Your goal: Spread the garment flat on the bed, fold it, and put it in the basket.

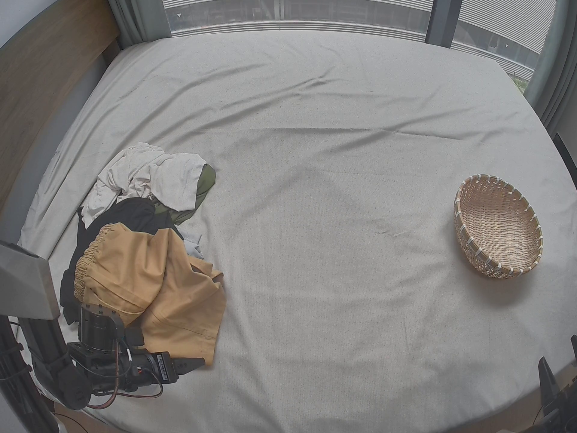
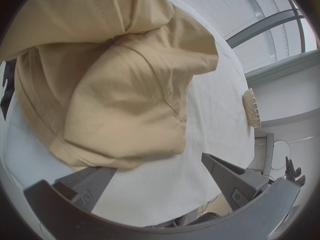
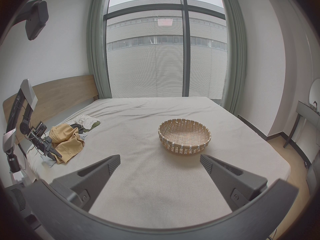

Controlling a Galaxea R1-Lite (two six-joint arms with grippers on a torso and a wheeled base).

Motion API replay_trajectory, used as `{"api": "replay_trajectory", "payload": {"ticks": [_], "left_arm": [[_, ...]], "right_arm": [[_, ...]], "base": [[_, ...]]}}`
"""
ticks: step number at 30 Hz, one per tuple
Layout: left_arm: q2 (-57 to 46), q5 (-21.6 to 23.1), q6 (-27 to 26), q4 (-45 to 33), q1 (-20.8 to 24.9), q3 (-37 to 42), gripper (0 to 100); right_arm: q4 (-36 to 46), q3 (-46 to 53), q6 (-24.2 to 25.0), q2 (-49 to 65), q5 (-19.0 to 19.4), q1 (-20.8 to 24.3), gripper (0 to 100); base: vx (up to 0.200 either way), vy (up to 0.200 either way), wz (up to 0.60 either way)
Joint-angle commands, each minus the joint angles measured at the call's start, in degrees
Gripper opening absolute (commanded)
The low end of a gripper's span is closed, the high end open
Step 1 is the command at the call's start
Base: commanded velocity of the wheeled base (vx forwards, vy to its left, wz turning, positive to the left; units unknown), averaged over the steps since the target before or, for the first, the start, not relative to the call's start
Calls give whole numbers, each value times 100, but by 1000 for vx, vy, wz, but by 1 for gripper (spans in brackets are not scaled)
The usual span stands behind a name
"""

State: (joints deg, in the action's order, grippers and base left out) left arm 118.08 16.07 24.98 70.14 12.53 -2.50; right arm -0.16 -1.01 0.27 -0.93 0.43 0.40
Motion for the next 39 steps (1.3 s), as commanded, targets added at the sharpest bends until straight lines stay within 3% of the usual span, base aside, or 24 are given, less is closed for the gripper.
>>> {"api": "replay_trajectory", "payload": {"ticks": [1, 4, 14, 15, 29, 33, 39], "left_arm": [[813, -130, 60, 1142, 12, 250, 100], [1007, -244, 218, 1819, 12, 250, 100], [1051, -324, 306, 1854, 65, 250, 100], [1051, -324, 306, 1854, 74, 250, 0], [840, -306, 552, 1871, 355, -190, 0], [198, -288, 1308, 1862, 944, -585, 0], [-83, -332, 1404, 1862, 1489, -1086, 0]], "right_arm": [[-2, 101, 0, 75, 1, 4, 100], [-2, 101, 8, 75, 1, 4, 100], [-2, 101, 8, 75, 1, 4, 100], [-2, 92, 8, 75, 1, 4, 100], [-2, 101, 17, 75, -8, -5, 100], [-2, 101, 17, 75, -8, 4, 100], [-2, 101, 17, 66, 1, -5, 100]], "base": [[0, 0, 0], [0, 0, 0], [0, 0, 0], [0, 0, 0], [0, 0, 0], [0, 0, 0], [0, 0, 0]]}}
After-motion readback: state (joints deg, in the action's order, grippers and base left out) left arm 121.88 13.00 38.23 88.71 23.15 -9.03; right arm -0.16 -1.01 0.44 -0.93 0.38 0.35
